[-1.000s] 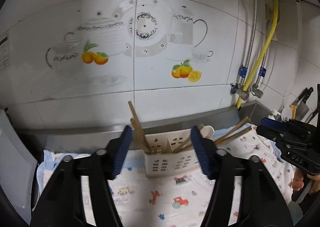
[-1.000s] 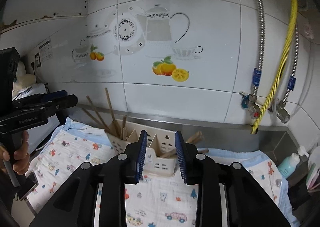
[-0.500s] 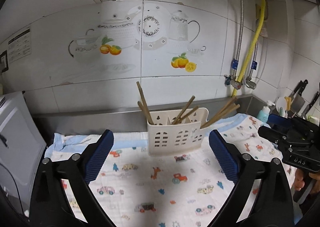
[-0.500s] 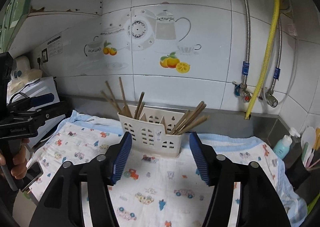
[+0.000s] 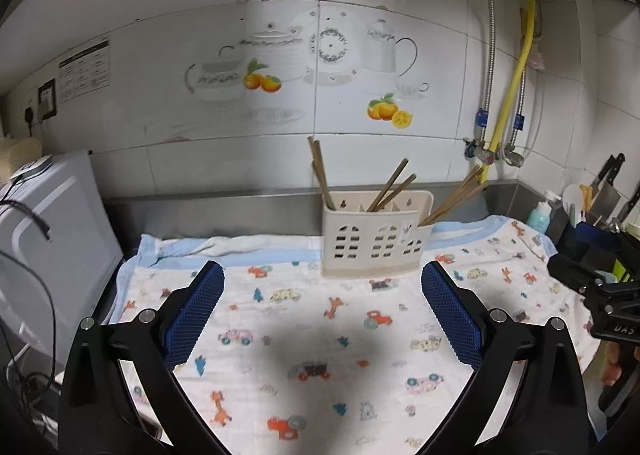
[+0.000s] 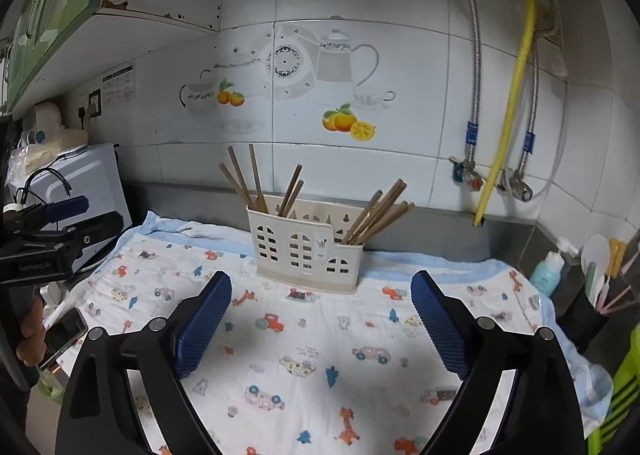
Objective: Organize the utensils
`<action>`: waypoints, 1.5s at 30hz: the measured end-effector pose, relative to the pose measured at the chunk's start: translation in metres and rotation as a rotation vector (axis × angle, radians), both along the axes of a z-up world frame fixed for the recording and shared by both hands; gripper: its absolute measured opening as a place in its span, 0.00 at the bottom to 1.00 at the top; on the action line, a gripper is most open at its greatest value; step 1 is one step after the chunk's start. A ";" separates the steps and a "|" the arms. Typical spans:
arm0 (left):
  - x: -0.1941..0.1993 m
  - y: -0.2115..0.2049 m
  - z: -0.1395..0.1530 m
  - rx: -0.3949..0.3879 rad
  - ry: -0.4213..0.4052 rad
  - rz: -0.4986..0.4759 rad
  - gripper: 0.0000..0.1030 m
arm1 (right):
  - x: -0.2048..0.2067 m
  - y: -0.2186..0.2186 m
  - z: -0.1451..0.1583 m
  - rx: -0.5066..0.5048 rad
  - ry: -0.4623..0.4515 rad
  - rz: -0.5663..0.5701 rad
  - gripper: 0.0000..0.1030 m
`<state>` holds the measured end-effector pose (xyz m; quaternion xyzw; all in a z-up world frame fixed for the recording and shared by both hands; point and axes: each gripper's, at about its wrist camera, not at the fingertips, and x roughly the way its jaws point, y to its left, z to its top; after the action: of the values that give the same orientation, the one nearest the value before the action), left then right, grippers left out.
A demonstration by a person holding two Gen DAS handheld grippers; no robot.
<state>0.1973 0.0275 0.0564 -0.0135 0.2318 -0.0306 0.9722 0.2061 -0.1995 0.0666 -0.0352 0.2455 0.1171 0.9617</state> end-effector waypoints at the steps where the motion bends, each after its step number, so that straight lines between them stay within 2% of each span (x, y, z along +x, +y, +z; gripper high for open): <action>1: -0.004 0.001 -0.001 0.003 -0.001 0.007 0.95 | -0.003 -0.001 -0.001 0.004 0.003 -0.004 0.86; 6: -0.022 0.004 -0.008 0.019 -0.004 0.029 0.95 | -0.019 -0.006 -0.009 0.022 0.008 -0.032 0.88; 21: -0.062 0.009 -0.024 0.000 0.040 0.048 0.95 | -0.068 -0.014 -0.022 0.042 0.014 -0.085 0.91; 31: -0.079 0.010 -0.029 -0.029 0.040 0.026 0.95 | -0.083 -0.015 -0.027 0.034 0.023 -0.095 0.91; 45: -0.092 0.008 -0.032 -0.014 0.032 0.019 0.95 | -0.094 -0.010 -0.037 0.030 0.040 -0.074 0.92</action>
<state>0.1048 0.0352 0.0247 -0.0231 0.2471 -0.0227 0.9685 0.1123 -0.2096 0.0298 -0.0092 0.2641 0.0857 0.9606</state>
